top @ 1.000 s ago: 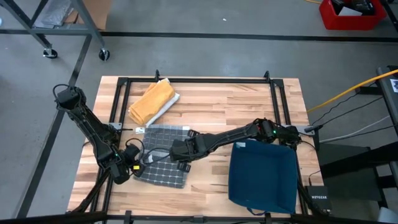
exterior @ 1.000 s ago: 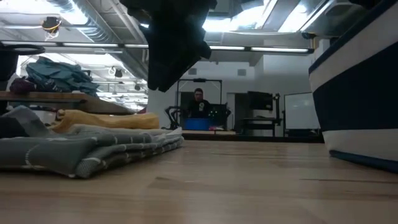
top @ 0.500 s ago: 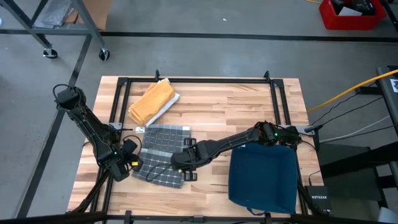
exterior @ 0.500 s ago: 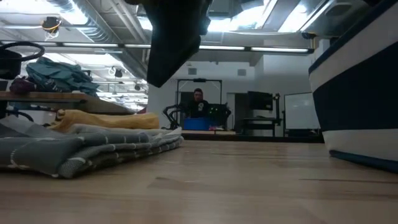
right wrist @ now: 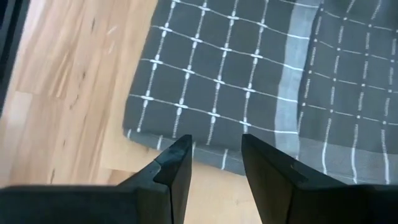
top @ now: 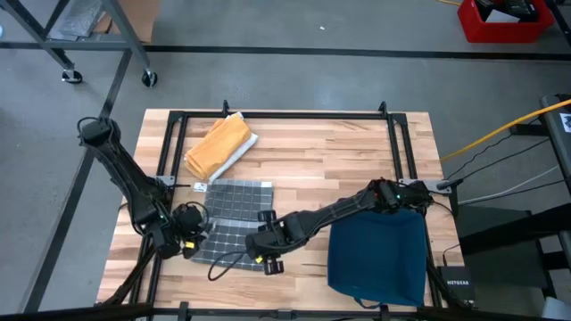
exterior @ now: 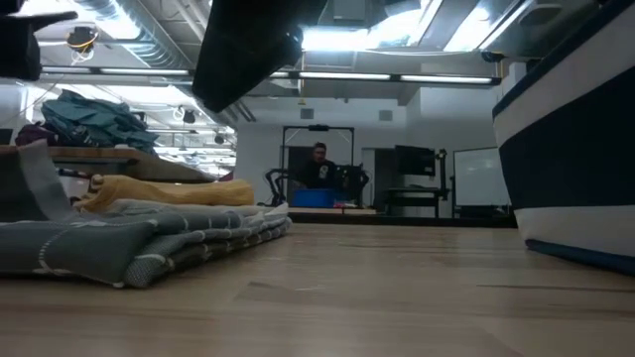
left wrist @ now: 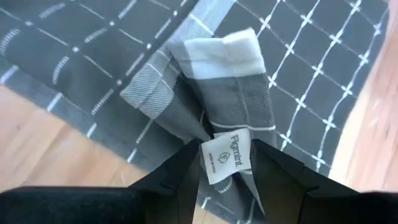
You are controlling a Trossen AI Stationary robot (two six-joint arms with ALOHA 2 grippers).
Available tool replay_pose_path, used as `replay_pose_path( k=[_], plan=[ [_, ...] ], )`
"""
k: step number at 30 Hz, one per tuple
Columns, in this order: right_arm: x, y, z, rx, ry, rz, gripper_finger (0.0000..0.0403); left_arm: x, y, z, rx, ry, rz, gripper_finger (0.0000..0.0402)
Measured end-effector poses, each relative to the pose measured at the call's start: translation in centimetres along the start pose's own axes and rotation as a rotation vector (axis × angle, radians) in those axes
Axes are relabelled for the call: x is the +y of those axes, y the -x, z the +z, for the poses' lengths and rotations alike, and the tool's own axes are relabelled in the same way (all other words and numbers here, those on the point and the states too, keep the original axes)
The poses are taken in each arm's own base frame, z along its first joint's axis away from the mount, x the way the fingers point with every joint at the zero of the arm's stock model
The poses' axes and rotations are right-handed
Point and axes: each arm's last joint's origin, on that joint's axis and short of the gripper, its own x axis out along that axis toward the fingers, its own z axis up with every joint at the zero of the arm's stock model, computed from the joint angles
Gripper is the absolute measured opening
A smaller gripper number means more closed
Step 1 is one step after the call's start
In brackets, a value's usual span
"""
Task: Fold towel
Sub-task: Fold the gray towel
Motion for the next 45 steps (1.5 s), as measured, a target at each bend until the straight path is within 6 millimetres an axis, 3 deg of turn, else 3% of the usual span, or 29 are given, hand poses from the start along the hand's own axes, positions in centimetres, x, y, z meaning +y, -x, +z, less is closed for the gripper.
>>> replay_pose_path(
  k=[9,16,24,31,38,45],
  plan=[
    [-1.0,-0.9,0.2,-0.014,-0.018,-0.061,0.0145,3.2,1.7,0.5,0.011,0.018,0.185,0.0131],
    [-1.4,-5.5,-0.4,-0.001,-0.038,-0.023,0.0145,1.8,2.1,1.0,-0.053,0.012,-0.001,0.0131],
    [-2.9,-8.5,-1.9,0.113,-0.068,-0.035,0.0145,0.0,2.2,1.3,-0.090,-0.084,-0.155,0.0131],
    [-3.6,-7.9,-3.3,0.282,-0.097,-0.044,0.0145,-0.2,2.3,1.4,-0.097,-0.079,-0.179,0.0131],
    [-2.6,-7.3,-3.3,0.275,-0.079,-0.021,0.0145,-0.5,2.3,1.5,-0.111,-0.142,-0.201,0.0131],
    [-2.6,-2.8,-1.3,0.153,-0.088,-0.013,0.0145,-2.4,2.6,1.9,-0.221,-0.406,-0.332,0.0131]
  ],
)
